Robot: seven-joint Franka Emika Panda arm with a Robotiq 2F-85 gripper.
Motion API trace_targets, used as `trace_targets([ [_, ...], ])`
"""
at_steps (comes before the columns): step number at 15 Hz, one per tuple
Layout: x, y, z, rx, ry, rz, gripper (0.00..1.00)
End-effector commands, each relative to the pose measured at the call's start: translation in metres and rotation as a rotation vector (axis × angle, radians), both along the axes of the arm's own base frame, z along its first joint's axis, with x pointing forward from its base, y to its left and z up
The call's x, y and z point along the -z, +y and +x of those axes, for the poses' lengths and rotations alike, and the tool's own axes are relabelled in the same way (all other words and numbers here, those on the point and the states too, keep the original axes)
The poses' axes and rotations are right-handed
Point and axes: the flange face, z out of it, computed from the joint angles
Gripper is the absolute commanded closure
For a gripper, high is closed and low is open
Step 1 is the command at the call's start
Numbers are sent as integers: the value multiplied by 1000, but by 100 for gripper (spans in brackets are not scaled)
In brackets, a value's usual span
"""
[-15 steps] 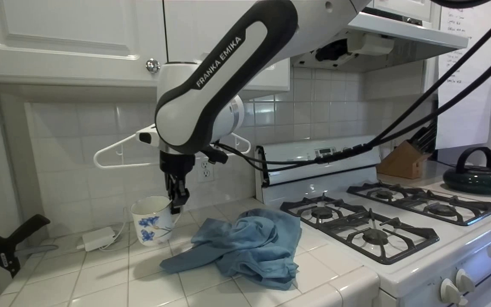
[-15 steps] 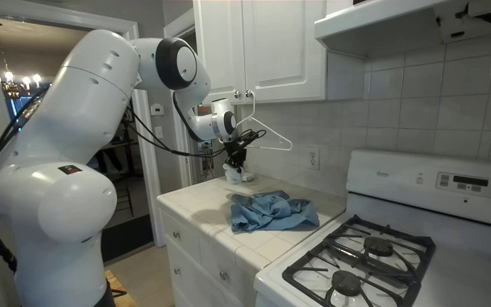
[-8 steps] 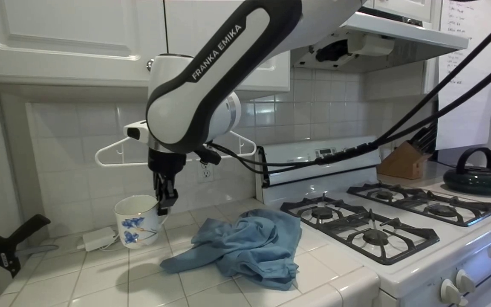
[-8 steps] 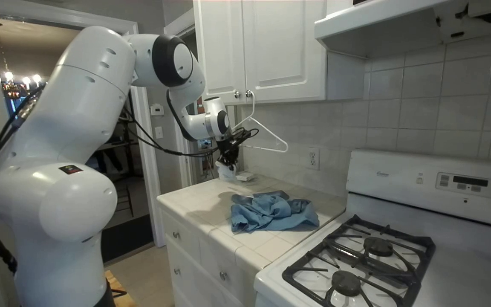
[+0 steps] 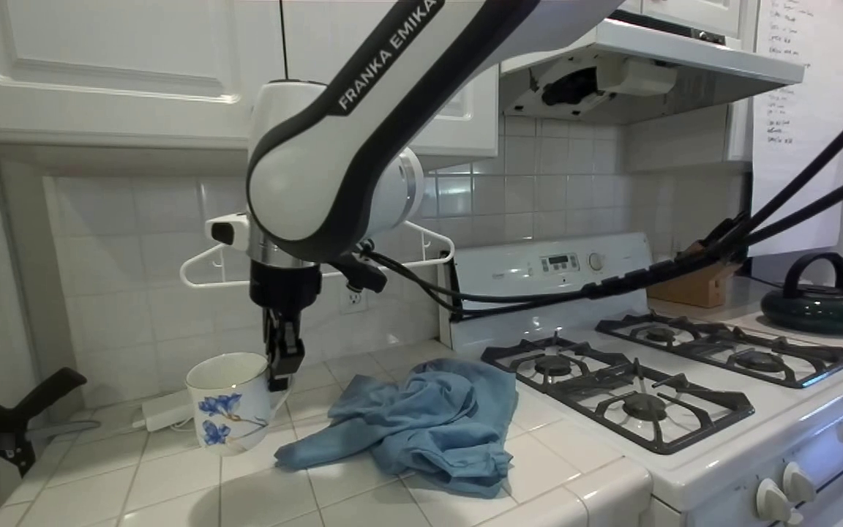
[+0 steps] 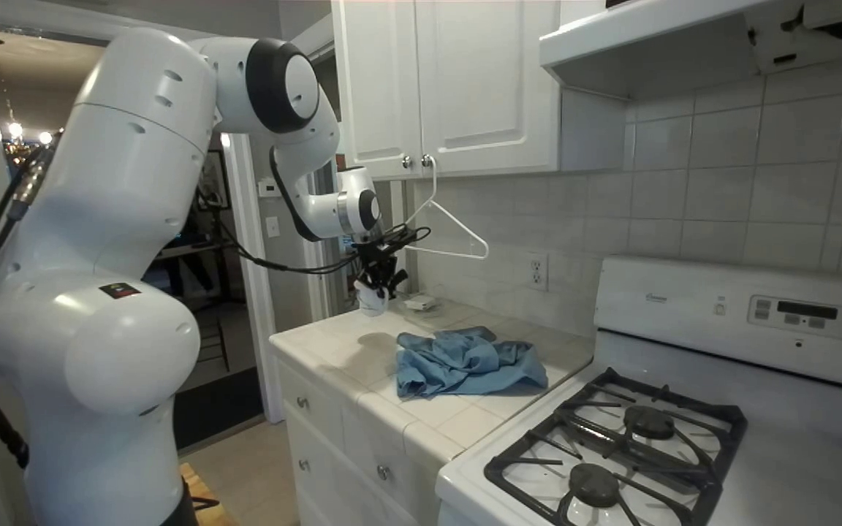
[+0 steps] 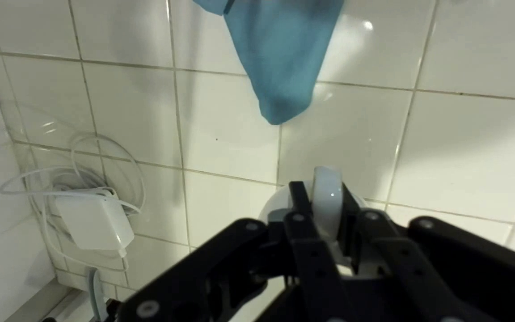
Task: Move the mug to the left then remove the coat hanger from the knob
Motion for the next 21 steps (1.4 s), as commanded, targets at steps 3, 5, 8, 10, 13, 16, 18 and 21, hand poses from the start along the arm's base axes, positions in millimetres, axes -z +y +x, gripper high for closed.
trace_targets([
  [3, 0, -14, -6, 47, 38, 29, 96],
  [5, 5, -20, -3, 49, 41, 36, 96],
  [8, 14, -26, 2, 56, 61, 64, 96],
  [10, 20, -27, 5, 54, 77, 82, 96],
  [13, 29, -29, 8, 45, 100, 90, 96],
  [16, 40, -33, 11, 36, 122, 68, 96],
  [18, 47, -35, 12, 27, 129, 65, 96],
  [21, 54, -36, 16, 8, 136, 57, 96],
])
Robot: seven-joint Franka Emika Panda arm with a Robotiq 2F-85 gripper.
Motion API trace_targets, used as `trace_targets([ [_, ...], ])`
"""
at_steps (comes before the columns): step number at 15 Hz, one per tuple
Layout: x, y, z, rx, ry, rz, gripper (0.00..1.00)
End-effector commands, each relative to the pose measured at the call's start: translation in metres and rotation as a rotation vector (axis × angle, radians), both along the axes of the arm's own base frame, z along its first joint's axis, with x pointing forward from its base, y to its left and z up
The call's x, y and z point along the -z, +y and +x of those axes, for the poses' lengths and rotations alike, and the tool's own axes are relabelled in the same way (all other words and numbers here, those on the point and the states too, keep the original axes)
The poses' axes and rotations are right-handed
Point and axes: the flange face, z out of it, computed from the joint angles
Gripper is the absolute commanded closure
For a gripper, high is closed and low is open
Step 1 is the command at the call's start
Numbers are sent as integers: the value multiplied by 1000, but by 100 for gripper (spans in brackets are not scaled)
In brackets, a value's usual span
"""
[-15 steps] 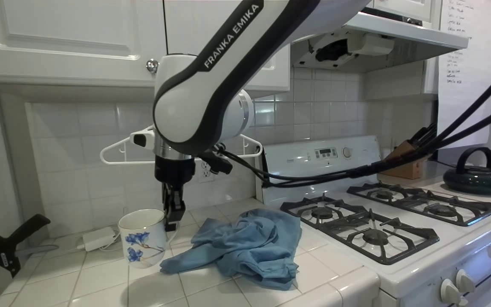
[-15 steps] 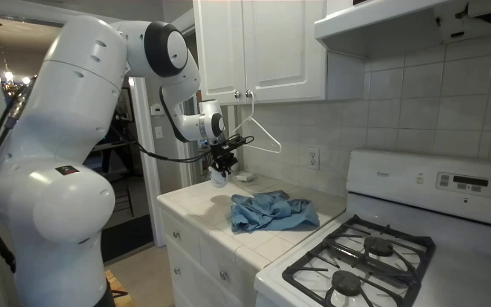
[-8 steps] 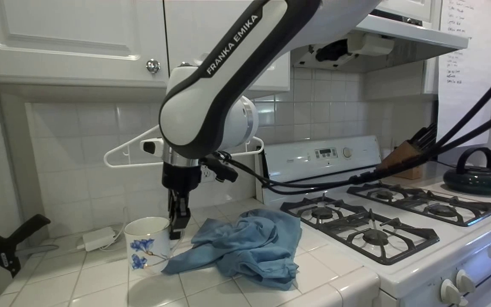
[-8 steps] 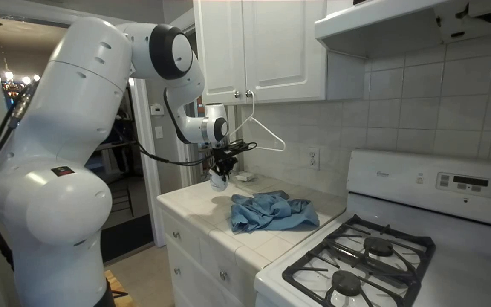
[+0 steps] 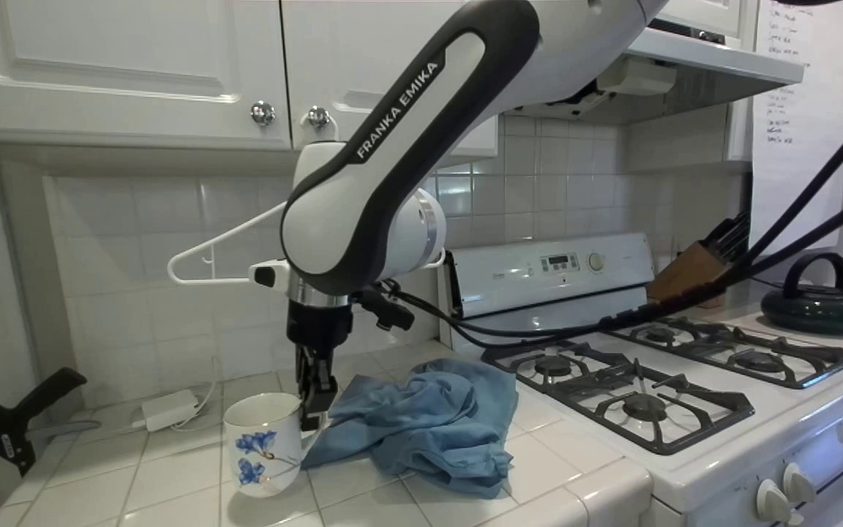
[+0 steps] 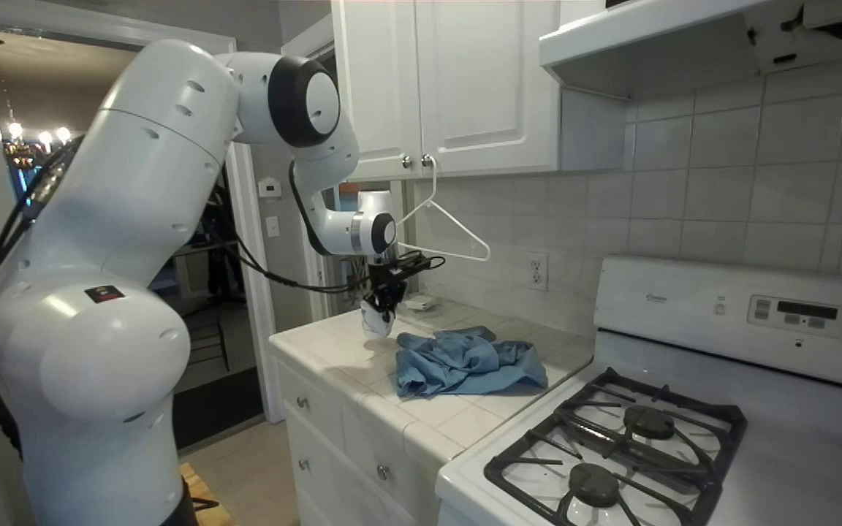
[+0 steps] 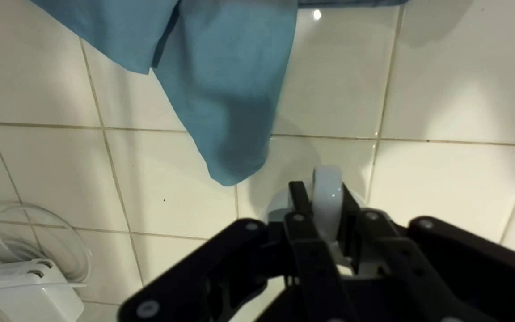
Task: Move the mug to the left then remove the coat hanger from the knob
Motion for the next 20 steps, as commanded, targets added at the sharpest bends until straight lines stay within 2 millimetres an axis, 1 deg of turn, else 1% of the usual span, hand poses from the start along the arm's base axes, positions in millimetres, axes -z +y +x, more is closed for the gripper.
trace_targets([
  [1, 1, 2, 11, -35, 9, 10, 96],
  [10, 11, 3, 21, -77, 27, -4, 96],
  [20, 19, 5, 26, -121, 24, -22, 96],
])
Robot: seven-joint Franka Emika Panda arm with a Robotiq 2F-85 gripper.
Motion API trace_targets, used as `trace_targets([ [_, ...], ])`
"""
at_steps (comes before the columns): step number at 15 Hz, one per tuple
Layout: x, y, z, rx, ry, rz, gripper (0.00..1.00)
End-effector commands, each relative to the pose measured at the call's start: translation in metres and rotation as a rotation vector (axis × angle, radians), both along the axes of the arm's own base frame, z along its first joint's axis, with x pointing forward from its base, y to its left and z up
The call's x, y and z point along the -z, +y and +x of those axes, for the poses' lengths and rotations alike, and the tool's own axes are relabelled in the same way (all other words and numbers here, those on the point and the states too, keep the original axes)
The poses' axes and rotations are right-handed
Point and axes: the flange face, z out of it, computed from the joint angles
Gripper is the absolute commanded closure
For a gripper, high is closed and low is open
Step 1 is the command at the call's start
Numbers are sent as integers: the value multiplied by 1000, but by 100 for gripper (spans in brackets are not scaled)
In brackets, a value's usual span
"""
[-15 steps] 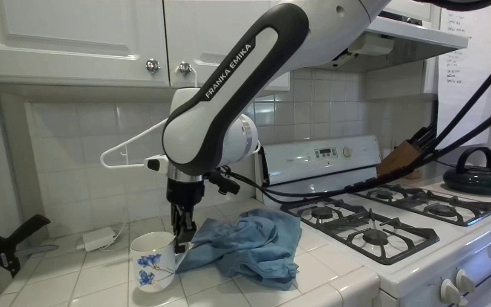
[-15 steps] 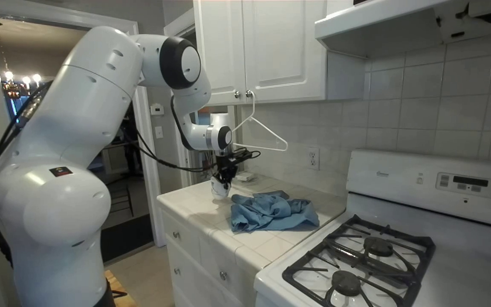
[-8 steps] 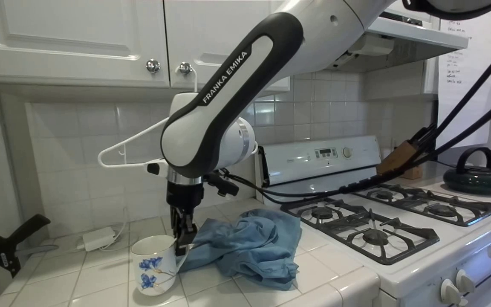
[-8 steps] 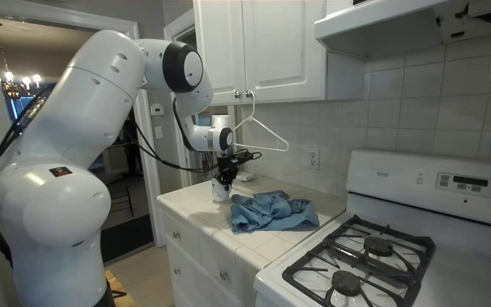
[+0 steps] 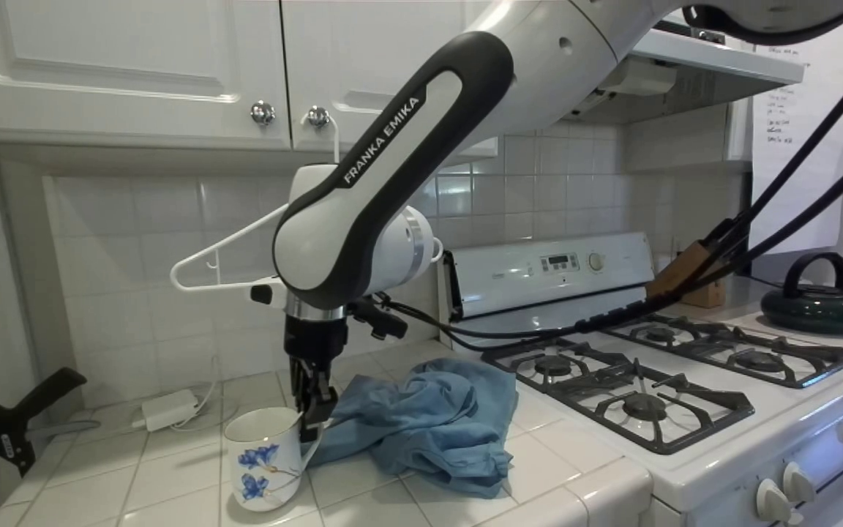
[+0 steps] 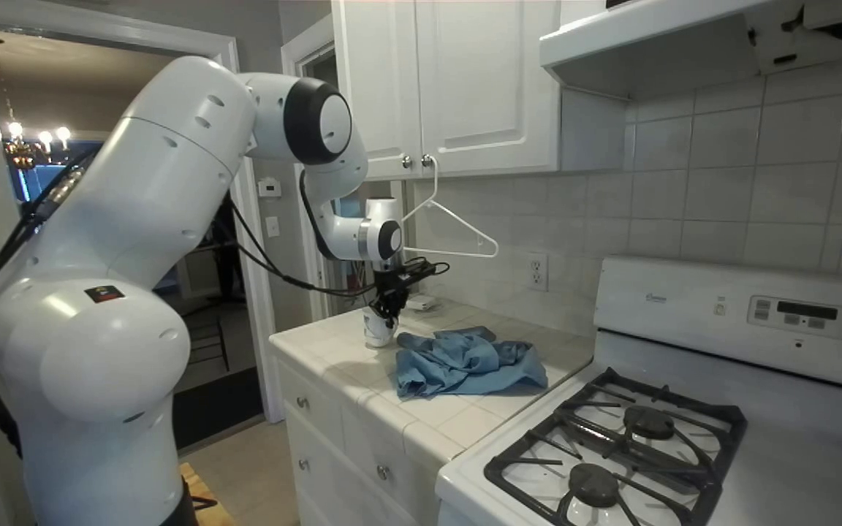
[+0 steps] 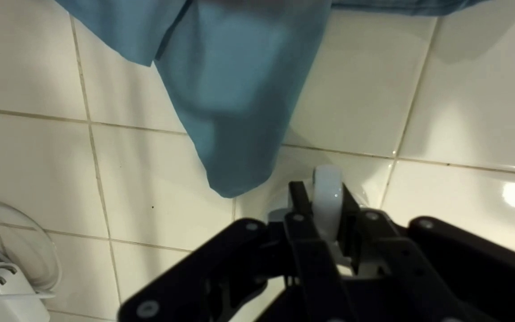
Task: Move the mug to the left then remove the coat hanger from the knob
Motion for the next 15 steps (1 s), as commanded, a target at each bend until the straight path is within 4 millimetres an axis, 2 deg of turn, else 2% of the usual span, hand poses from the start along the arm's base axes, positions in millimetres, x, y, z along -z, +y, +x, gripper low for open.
trace_targets([
  [1, -1, 5, 8, -38, -4, -3, 96],
  [7, -1, 5, 7, -82, -11, -16, 96],
  [8, -2, 5, 7, -93, -13, -19, 69],
  [9, -3, 5, 7, -101, -15, -20, 56],
  [15, -15, 7, 9, -123, -35, -15, 16],
])
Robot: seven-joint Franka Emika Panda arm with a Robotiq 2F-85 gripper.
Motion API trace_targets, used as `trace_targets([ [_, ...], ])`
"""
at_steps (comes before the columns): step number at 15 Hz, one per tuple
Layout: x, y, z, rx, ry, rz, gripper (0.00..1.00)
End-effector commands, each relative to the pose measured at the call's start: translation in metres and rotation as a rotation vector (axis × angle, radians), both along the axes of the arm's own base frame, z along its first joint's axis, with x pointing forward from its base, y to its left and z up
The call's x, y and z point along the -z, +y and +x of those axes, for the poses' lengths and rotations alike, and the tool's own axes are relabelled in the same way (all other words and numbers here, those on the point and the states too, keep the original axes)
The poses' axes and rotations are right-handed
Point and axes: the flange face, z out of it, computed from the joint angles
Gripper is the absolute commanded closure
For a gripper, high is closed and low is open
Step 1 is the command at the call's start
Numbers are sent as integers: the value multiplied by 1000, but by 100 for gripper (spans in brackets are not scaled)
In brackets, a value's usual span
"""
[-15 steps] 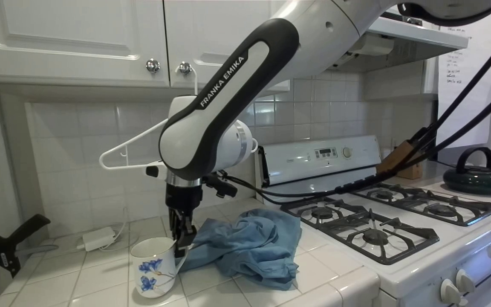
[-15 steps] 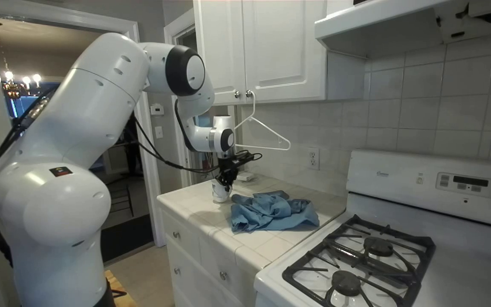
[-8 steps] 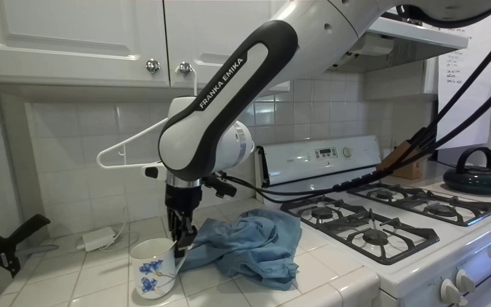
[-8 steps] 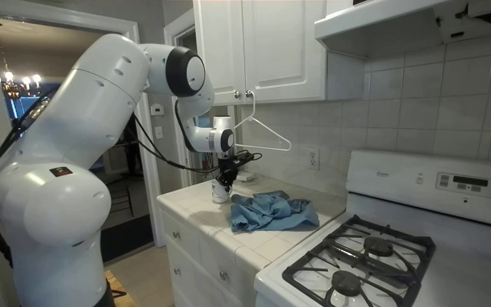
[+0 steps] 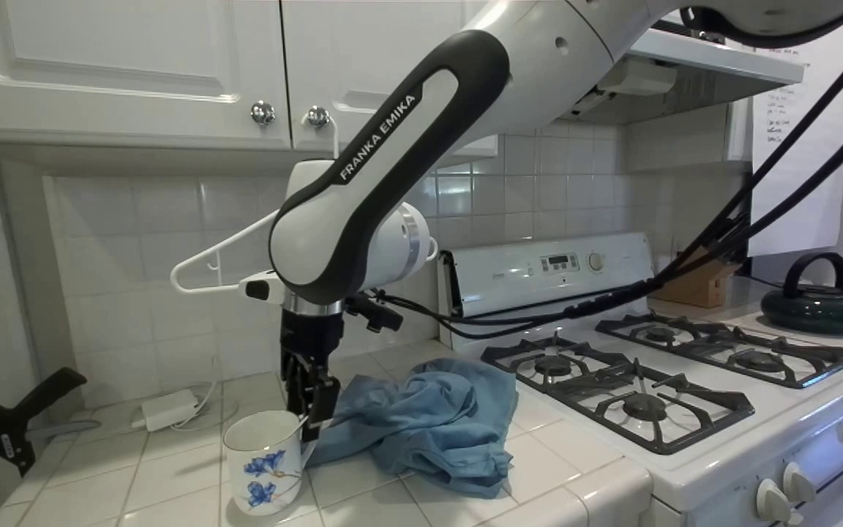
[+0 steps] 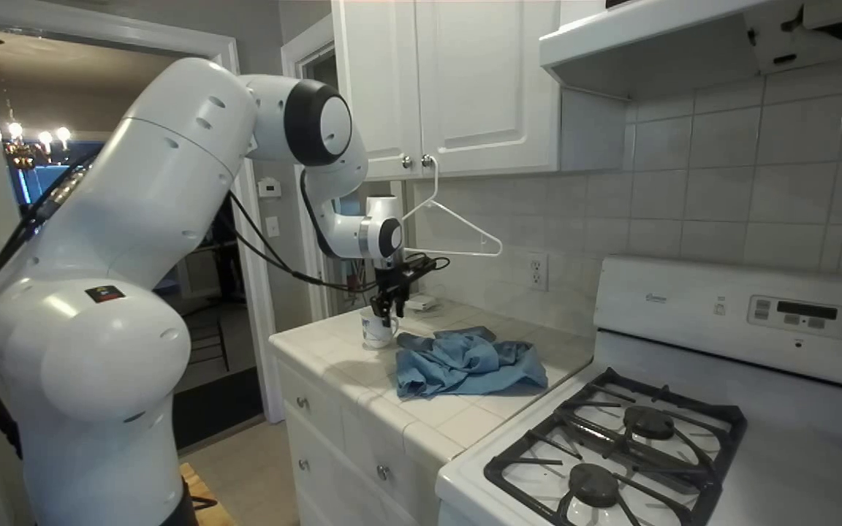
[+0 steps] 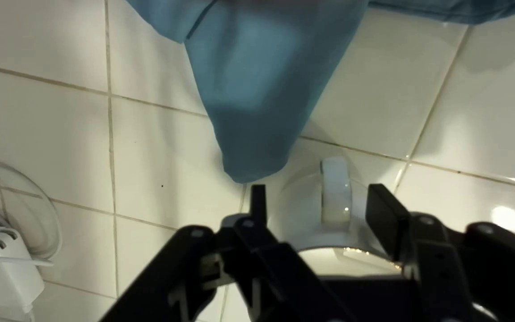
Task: Move the mug to the left then remove the coat hanger from the knob
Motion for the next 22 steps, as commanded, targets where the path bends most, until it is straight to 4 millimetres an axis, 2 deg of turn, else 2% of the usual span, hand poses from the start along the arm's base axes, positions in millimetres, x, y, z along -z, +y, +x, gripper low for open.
trace_targets([
  [1, -13, 5, 3, -26, -9, 3, 8],
  [3, -24, 8, -1, -35, -1, 25, 0],
  [6, -42, 15, -12, -19, 32, 57, 0],
  [10, -75, 23, -32, 41, 68, 97, 0],
  [15, -90, 13, -41, 99, 70, 109, 0],
  [22, -87, 1, -44, 132, 66, 105, 0],
])
